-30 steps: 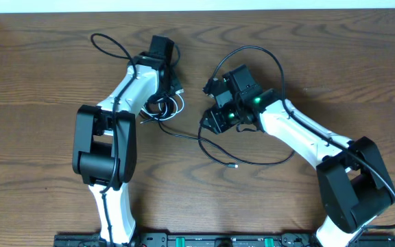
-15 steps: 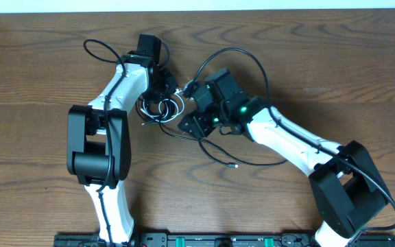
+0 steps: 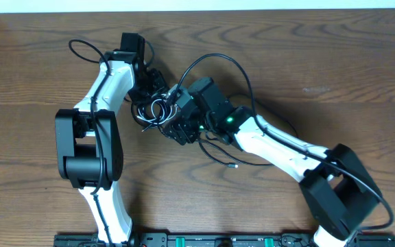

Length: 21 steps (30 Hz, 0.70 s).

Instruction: Untangle cables

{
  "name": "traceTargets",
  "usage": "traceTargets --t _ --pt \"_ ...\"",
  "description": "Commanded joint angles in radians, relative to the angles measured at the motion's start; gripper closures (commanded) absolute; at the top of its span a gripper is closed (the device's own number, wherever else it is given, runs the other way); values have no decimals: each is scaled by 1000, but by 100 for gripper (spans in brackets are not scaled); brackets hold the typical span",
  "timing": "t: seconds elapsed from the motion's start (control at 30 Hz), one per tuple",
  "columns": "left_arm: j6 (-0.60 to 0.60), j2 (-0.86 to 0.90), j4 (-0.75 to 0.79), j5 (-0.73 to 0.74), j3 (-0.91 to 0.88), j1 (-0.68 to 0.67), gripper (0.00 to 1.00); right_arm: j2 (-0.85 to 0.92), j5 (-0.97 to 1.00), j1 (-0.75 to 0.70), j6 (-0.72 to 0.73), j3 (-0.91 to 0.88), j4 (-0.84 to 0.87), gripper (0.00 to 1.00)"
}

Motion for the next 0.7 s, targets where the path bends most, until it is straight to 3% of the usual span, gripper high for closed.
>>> traceTargets --t 0.0,0.27,0.37,0.5,0.53,0.57,0.67 --pt "98 -28 -21 8 16 0 36 71 10 22 -6 7 21 31" --pt "103 -28 -47 8 5 0 37 207 10 51 -6 7 85 39" --pt "102 -28 -46 8 -3 0 37 214 10 54 -6 7 89 52" --pt "113 -28 -46 8 -4 0 37 212 10 48 -6 7 93 91" --pt "125 -28 -46 9 -4 0 30 209 -3 44 -1 7 85 99" --pt "151 -28 -50 9 -3 0 24 204 -38 38 -2 8 78 99" --pt "227 -28 -73 9 19 4 21 177 -146 11 -1 9 45 99"
